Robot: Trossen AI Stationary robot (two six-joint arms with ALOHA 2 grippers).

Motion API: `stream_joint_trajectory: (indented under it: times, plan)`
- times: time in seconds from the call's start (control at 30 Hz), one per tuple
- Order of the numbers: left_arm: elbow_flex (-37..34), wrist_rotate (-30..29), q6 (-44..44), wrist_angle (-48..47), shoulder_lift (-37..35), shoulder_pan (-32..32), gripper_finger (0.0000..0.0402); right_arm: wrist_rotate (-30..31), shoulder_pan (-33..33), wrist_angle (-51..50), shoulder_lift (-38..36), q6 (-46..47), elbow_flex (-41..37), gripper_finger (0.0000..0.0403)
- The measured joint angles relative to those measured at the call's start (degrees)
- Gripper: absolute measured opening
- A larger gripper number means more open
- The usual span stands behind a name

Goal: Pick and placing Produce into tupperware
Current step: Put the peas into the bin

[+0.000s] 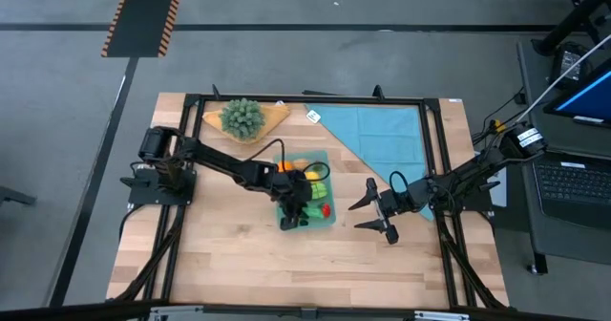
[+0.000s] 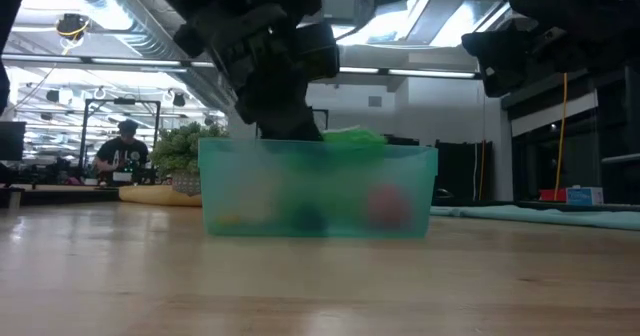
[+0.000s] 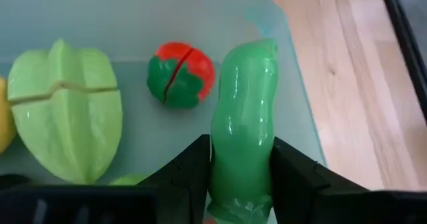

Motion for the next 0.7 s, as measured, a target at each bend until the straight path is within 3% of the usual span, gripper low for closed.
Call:
stream_joint_trajectory:
  times: [0.13,0.43,0.7]
  plan:
    - [0.0,-0.2,0.1,0.1,0.6,0.2,0.0114,0.0,0.0,0.0,0.0,0.0,0.0,0.0245]
    - [0.0,-0.9,-0.4,0.2,1.2,0.1,0.0154,0.0,0.0,-0.1,0.0,0.0,0.0,0.0245]
    - [-0.1,-1.3,-1.5,-0.9,0.0,0.2,0.0164,0.0,0.0,-0.3,0.0,0.0,0.0,0.0245]
